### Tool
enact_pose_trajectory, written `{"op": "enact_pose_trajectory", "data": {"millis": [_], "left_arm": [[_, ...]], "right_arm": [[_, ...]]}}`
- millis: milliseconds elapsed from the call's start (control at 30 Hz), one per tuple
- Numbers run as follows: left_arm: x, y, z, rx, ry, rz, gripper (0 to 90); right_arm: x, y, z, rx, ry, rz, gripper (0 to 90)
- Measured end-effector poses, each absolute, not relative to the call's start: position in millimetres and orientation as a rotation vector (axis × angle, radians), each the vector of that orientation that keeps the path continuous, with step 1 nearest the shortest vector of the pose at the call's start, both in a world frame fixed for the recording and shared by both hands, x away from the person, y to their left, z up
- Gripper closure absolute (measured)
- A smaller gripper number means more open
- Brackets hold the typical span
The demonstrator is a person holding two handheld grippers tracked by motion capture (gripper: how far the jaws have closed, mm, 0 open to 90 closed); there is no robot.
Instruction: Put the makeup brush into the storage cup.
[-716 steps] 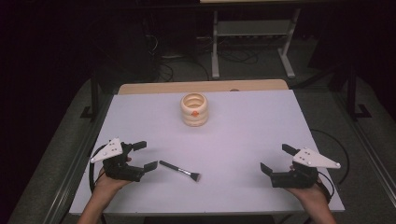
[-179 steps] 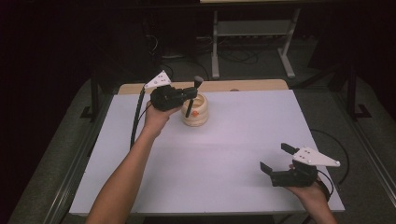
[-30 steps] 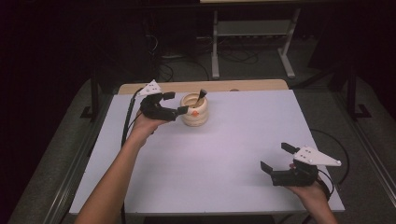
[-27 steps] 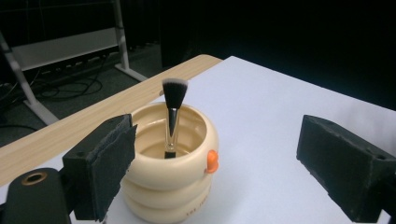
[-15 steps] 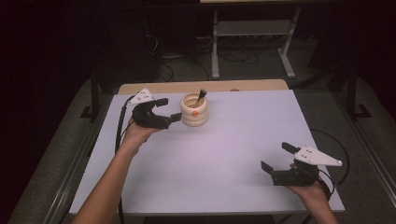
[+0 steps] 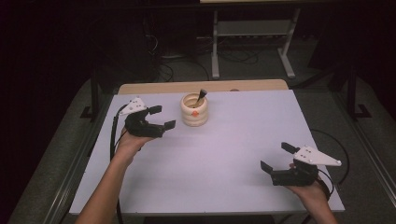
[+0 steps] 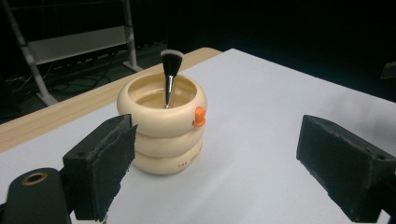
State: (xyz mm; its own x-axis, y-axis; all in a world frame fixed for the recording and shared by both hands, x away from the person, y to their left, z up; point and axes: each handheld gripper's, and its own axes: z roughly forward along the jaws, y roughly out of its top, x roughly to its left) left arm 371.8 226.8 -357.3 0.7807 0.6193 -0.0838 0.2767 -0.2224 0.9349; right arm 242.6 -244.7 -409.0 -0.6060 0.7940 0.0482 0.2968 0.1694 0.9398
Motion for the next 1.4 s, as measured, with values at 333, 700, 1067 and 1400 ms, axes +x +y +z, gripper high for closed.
{"op": "enact_pose_trajectory", "data": {"millis": [333,700,1067,1400], "left_arm": [[357.0,228.4,-364.2,1.824,0.684,0.377,11.0],[329.1,236.6,-378.0,1.819,0.690,0.368,11.0],[301.8,249.8,-384.0,1.790,0.688,0.379,11.0],[277.1,263.7,-391.3,1.776,0.693,0.393,11.0]], "right_arm": [[242.5,-245.2,-408.3,1.033,1.988,1.438,0.0],[242.4,-246.0,-408.6,1.032,1.987,1.441,0.0],[242.5,-245.4,-408.5,1.032,1.985,1.439,0.0],[242.9,-246.3,-409.5,1.043,1.988,1.447,0.0]]}}
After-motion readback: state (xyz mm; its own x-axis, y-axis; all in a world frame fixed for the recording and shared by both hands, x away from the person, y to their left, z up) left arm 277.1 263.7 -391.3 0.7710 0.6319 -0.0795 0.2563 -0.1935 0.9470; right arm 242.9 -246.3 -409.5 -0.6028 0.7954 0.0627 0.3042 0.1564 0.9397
